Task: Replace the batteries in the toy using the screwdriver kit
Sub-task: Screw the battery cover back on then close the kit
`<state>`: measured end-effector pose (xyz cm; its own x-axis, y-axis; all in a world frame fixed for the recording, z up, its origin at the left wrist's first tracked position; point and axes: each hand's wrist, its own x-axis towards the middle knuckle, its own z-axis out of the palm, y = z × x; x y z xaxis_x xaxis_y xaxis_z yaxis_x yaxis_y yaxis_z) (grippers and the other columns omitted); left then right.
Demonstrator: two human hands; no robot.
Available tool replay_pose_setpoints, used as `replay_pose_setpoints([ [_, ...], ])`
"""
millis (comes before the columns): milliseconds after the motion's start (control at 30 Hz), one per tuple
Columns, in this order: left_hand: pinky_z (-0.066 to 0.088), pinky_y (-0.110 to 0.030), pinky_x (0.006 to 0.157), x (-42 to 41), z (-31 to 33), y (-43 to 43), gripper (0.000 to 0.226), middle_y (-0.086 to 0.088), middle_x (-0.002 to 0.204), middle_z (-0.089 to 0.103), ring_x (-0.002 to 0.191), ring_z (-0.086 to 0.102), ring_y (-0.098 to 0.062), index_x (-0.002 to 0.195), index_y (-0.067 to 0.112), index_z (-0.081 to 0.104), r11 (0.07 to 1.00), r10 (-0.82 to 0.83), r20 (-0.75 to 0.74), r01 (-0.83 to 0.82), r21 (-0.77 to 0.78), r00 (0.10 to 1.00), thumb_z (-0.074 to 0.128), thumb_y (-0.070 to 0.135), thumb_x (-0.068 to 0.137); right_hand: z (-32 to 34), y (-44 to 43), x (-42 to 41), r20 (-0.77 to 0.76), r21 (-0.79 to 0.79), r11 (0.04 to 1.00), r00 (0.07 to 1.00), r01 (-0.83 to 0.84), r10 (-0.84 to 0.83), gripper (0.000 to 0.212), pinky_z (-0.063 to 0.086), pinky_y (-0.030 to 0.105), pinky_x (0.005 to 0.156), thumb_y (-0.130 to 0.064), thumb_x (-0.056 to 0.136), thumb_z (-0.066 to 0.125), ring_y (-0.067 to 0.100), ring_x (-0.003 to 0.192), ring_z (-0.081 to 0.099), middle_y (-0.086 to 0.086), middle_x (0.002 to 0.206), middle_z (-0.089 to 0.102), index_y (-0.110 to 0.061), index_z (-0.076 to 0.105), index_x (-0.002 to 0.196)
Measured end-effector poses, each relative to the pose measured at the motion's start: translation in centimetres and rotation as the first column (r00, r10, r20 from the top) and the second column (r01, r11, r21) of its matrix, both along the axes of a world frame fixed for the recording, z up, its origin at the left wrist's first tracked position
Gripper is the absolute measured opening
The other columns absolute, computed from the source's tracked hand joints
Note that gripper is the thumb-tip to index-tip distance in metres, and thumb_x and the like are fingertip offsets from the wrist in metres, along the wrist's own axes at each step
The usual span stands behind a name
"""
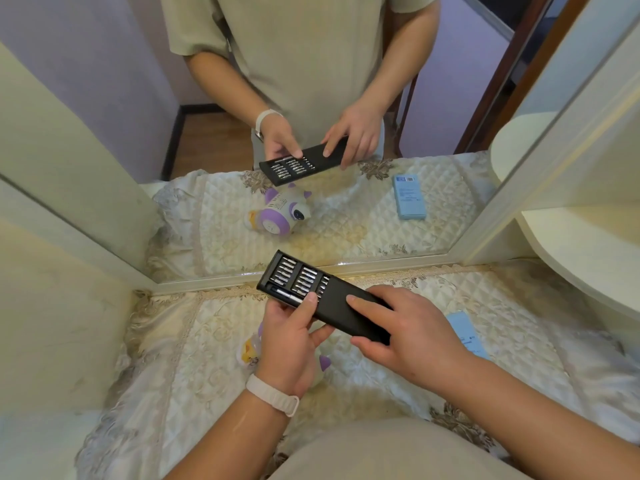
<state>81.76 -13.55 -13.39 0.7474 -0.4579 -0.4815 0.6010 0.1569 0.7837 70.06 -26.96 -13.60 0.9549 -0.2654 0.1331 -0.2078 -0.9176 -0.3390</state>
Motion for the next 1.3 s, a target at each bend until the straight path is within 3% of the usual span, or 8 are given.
replay_pose_setpoints([
  [267, 0.057, -0.030, 0.054, 1.9, 0.2, 1.5, 0.036, -0.011, 0.098, 0.071, 0.073, 0.069, -0.017, 0.123, 0.018, 0.055, 0.994, 0.107, 0.068, -0.109, 0.023, 0.992, 0.065, 0.003, 0.091, -0.3, -1.3, -0.8, 0.047, -0.001, 1.000, 0.999, -0.013, 0.013, 0.055, 0.048, 0.037, 0.079, -0.048, 0.075, 0.064, 0.024, 0.094, 0.060, 0.002, 0.120, 0.062, -0.025, 0.061, 0.126],
  [433, 0.054, -0.028, 0.047, 3.2, 0.5, 1.9, 0.038, -0.013, 0.095, 0.072, 0.067, 0.072, -0.018, 0.118, 0.022, 0.057, 0.981, -0.095, 0.205, 0.056, 0.188, 0.974, 0.062, -0.004, 0.091, -0.2, -2.7, -1.6, 0.064, -0.028, 0.998, 0.996, -0.059, 0.061, 0.055, 0.045, 0.039, 0.088, -0.052, 0.077, 0.063, 0.021, 0.106, 0.058, -0.002, 0.123, 0.060, -0.024, 0.061, 0.124],
  [533, 0.053, -0.027, 0.043, 3.3, 0.5, 2.0, 0.030, -0.012, 0.093, 0.069, 0.059, 0.071, -0.017, 0.108, 0.019, 0.053, 0.980, -0.105, 0.196, 0.067, 0.188, 0.975, 0.056, -0.008, 0.094, -0.3, -3.2, -2.0, 0.082, 0.137, 0.984, 0.989, 0.111, -0.122, 0.056, 0.041, 0.036, 0.097, -0.056, 0.078, 0.062, 0.014, 0.114, 0.050, -0.008, 0.124, 0.055, -0.023, 0.060, 0.123],
  [600, 0.053, -0.029, 0.043, 3.3, 0.4, 2.1, 0.030, -0.010, 0.089, 0.069, 0.058, 0.071, -0.017, 0.105, 0.020, 0.053, 0.984, -0.079, 0.190, 0.046, 0.174, 0.979, 0.053, -0.009, 0.094, -0.1, -3.3, -2.2, 0.009, 0.419, 0.849, 0.933, 0.323, -0.359, 0.050, 0.039, 0.025, 0.096, -0.049, 0.080, 0.066, 0.005, 0.111, 0.049, -0.015, 0.120, 0.051, -0.027, 0.056, 0.124],
  [700, 0.054, -0.030, 0.044, 3.1, 0.0, 2.3, 0.029, -0.008, 0.085, 0.070, 0.058, 0.070, -0.018, 0.105, 0.019, 0.051, 0.983, -0.070, 0.179, 0.037, 0.181, 0.981, 0.054, -0.008, 0.094, 0.3, -3.2, -1.9, -0.208, 0.773, 0.439, 0.837, 0.458, -0.507, 0.021, 0.051, 0.025, 0.075, -0.033, 0.088, 0.065, 0.005, 0.090, 0.062, -0.010, 0.106, 0.064, -0.030, 0.057, 0.108],
  [800, 0.053, -0.029, 0.045, 2.5, -0.2, 2.3, 0.027, -0.010, 0.089, 0.068, 0.062, 0.070, -0.017, 0.104, 0.020, 0.051, 0.978, -0.099, 0.180, 0.062, 0.200, 0.979, 0.055, -0.005, 0.094, 0.4, -2.9, -1.7, -0.278, 0.851, 0.254, 0.803, 0.460, -0.527, 0.008, 0.053, 0.035, 0.065, -0.025, 0.093, 0.057, 0.017, 0.069, 0.060, 0.004, 0.092, 0.065, -0.026, 0.055, 0.101],
  [933, 0.054, -0.031, 0.051, 1.2, -0.3, 2.2, 0.018, -0.004, 0.087, 0.069, 0.070, 0.071, -0.019, 0.101, 0.017, 0.054, 0.966, -0.179, 0.202, 0.134, 0.221, 0.963, 0.060, 0.002, 0.094, 0.6, -2.4, -1.3, -0.268, 0.841, 0.255, 0.777, 0.477, -0.570, 0.007, 0.053, 0.042, 0.065, -0.025, 0.093, 0.055, 0.020, 0.066, 0.057, 0.007, 0.087, 0.059, -0.025, 0.050, 0.099],
  [1300, 0.056, -0.030, 0.053, -0.9, 0.1, 0.2, 0.028, -0.010, 0.099, 0.059, 0.071, 0.070, -0.015, 0.106, 0.015, 0.050, 0.943, -0.276, 0.193, 0.227, 0.242, 0.942, 0.066, -0.001, 0.090, 0.9, 0.8, 0.5, -0.310, 0.804, 0.366, 0.855, 0.469, -0.416, 0.029, 0.044, 0.017, 0.053, -0.029, 0.094, 0.056, 0.009, 0.066, 0.055, -0.002, 0.094, 0.057, -0.027, 0.038, 0.117],
])
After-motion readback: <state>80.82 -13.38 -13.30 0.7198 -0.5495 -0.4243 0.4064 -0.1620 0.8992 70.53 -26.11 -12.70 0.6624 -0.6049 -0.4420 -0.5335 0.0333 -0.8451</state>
